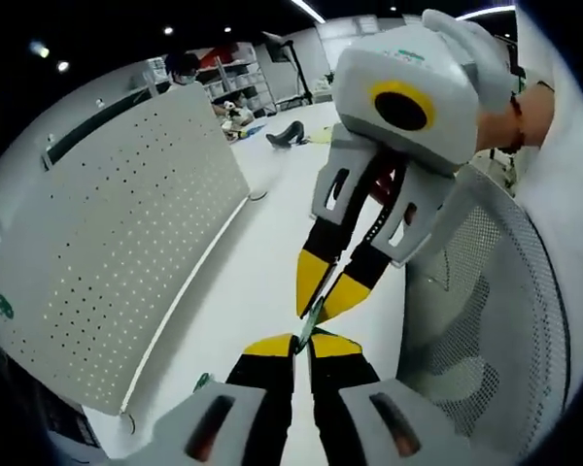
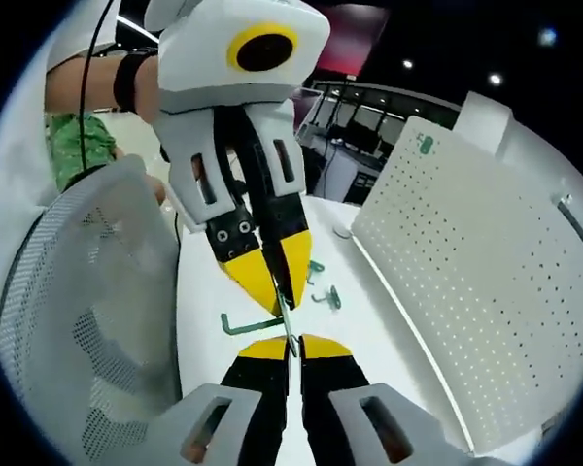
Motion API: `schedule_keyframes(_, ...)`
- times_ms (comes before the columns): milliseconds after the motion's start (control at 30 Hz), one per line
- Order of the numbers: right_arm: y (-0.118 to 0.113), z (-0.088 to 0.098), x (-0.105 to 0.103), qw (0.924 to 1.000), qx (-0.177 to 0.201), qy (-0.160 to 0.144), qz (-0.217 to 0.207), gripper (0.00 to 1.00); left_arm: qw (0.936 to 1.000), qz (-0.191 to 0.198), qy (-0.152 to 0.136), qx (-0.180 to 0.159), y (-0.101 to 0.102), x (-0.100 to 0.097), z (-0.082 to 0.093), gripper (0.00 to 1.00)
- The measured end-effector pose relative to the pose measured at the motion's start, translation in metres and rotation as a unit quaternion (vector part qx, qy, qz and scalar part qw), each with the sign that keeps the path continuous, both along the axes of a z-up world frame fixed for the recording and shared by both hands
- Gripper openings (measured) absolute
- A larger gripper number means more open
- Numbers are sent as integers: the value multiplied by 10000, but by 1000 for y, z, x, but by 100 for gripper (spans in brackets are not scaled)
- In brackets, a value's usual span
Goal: Insert the hook assembly into the mounting plate slot until the hook locks in place.
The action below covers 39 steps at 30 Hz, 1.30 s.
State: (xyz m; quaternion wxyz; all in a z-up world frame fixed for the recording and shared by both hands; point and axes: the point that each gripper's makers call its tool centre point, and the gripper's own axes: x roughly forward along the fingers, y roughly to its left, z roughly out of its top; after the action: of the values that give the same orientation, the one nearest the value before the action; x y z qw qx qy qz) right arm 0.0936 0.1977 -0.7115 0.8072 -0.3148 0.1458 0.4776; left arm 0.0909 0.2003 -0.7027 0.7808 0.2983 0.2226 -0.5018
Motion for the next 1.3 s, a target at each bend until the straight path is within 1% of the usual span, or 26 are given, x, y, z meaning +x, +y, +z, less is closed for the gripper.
schedule_keyframes(33, -1, 1, 1, 10000, 43, 1, -35, 1, 10000, -5, -28, -31, 0, 0, 1, 6)
schedule_keyframes(67, -1, 2, 2, 9999, 76, 0, -71, 1, 9998, 103, -4, -157, 0, 2, 3, 6)
schedule_keyframes(133, -5, 1, 3, 9999, -23, -15, -128, 1, 9995, 181, 10, -254, 1, 4, 6, 9)
schedule_keyframes(167, -6, 0, 3, 9999, -17, 4, -134, 1, 9990, 248, 35, -362, 1, 6, 8, 10)
schedule_keyframes(233, -8, 3, 5, 9997, 103, 33, -231, 1, 9985, 326, 33, -429, 4, 8, 10, 10)
schedule_keyframes(333, -10, 6, 7, 9993, 177, 38, -340, 1, 9976, 439, 68, -522, 9, 9, 12, 12)
schedule_keyframes(400, -11, 8, 9, 9988, 254, 22, -419, 1, 9967, 497, 132, -629, 10, 9, 13, 12)
schedule_keyframes(467, -12, 11, 13, 9981, 303, -43, -531, 1, 9944, 666, 164, -800, 13, 11, 17, 12)
schedule_keyframes(533, -13, 13, 15, 9974, 401, -26, -605, 1, 9916, 818, 248, -968, 16, 11, 18, 14)
schedule_keyframes(567, -14, 14, 16, 9969, 433, -57, -659, 1, 9913, 816, 257, -1003, 16, 10, 18, 15)
schedule_keyframes(600, -14, 15, 17, 9967, 438, -73, -685, 1, 9893, 885, 267, -1126, 17, 10, 20, 16)
schedule_keyframes(700, -16, 16, 18, 9958, 503, -52, -759, 1, 9850, 1032, 320, -1347, 18, 11, 24, 17)
schedule_keyframes(800, -16, 17, 19, 9952, 555, -39, -802, 1, 9815, 1100, 361, -1524, 18, 10, 26, 17)
schedule_keyframes(900, -18, 16, 20, 9947, 538, -30, -879, 1, 9763, 1196, 445, -1750, 16, 9, 29, 18)
schedule_keyframes(1033, -18, 23, 23, 9924, 750, -80, -973, 2, 9684, 1328, 551, -2040, 15, 6, 31, 19)
schedule_keyframes(1100, -18, 28, 25, 9897, 943, -49, -1072, 2, 9657, 1343, 604, -2137, 15, 4, 31, 19)
schedule_keyframes(1133, -17, 30, 25, 9893, 1003, -64, -1054, 2, 9645, 1355, 628, -2176, 15, 3, 31, 19)
schedule_keyframes(1200, -15, 35, 26, 9860, 1236, -27, -1121, 2, 9627, 1388, 630, -2235, 15, 3, 31, 19)
schedule_keyframes(1233, -15, 36, 26, 9854, 1274, -17, -1133, 2, 9581, 1436, 721, -2369, 13, 2, 31, 20)
schedule_keyframes(1300, -14, 37, 26, 9857, 1252, -101, -1123, 2, 9557, 1445, 726, -2459, 13, 1, 33, 20)
